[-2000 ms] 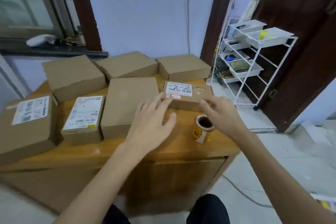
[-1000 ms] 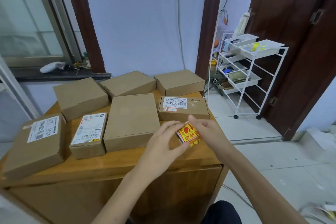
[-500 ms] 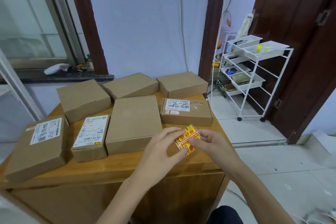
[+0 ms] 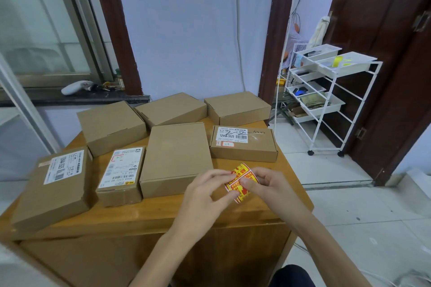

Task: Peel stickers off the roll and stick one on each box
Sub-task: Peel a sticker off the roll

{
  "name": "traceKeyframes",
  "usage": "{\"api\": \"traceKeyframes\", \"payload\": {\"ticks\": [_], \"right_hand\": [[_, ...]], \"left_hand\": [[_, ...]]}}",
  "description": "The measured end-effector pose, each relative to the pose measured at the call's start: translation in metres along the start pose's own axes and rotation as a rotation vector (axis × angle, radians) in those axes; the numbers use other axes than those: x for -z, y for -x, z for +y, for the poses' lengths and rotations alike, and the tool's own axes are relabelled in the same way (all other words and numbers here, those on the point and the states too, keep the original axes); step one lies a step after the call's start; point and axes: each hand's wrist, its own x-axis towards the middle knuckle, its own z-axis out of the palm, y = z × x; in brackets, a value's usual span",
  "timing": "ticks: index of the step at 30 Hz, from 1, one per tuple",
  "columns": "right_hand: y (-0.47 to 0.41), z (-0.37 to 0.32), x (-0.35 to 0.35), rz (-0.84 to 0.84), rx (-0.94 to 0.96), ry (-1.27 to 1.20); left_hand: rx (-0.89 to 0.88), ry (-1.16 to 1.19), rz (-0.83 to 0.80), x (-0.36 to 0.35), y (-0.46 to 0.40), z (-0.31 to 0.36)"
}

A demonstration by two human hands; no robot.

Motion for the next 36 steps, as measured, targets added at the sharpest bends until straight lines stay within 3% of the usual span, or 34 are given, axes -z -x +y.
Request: {"api": "traceKeyframes", "payload": {"ticks": [36], "right_hand": [[-0.002,-0.006,-0.011,-0.007,0.013,0.054]], "left_hand": [[0.094,0.257,0.082,0.010,-0.004,-0.005]]}}
